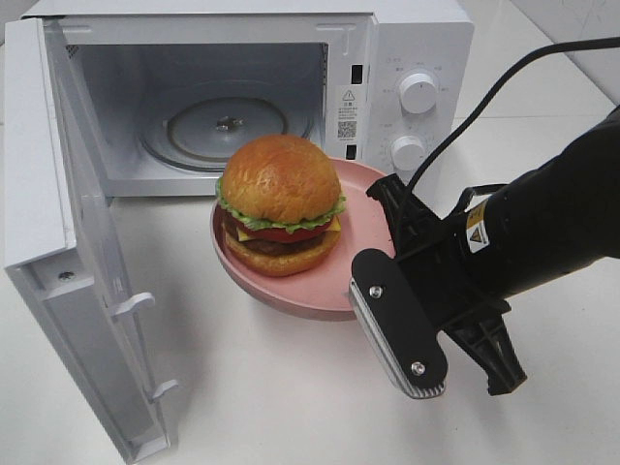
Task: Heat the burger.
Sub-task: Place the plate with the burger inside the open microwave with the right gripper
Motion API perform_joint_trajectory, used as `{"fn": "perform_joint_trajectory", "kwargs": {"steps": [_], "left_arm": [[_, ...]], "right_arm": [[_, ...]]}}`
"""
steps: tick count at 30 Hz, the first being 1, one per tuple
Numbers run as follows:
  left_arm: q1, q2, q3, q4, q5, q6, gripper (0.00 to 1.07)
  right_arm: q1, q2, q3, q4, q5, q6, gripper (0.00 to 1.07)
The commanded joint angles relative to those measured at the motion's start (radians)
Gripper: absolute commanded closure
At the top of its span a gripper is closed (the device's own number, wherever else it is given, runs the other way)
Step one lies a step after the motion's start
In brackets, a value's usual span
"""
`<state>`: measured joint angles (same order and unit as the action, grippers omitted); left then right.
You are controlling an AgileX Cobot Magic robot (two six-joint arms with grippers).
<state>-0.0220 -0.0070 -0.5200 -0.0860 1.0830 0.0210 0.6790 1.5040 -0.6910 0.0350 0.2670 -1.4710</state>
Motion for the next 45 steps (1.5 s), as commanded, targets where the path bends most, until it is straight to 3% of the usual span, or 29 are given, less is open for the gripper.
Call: {"fn": "perform_joint_trajectory", "kwargs": {"steps": [1,23,35,45], "left_arm": [[-0.001,-0.013,0.002,-0.008,-0.013,0.000,0.07],[-0.001,-0.013,0.002,-0.008,-0.013,0.000,0.07],[-0.001,-0.013,0.002,-0.008,-0.013,0.000,0.07],[-0.001,-0.013,0.002,-0.008,-0.013,0.000,0.07]], "right_arm": [[-0.004,0.014,-0.022,0.007,-0.112,-0.017,1.07],[-0.001,0.245,-0.285,0.006,-0.069,0.042,1.07],[-0.001,0.364,-0.463,-0.147,-0.014,0.227,1.07],[-0.001,0.450,-0.602,-0.162,0.065,0.275,1.07]]}}
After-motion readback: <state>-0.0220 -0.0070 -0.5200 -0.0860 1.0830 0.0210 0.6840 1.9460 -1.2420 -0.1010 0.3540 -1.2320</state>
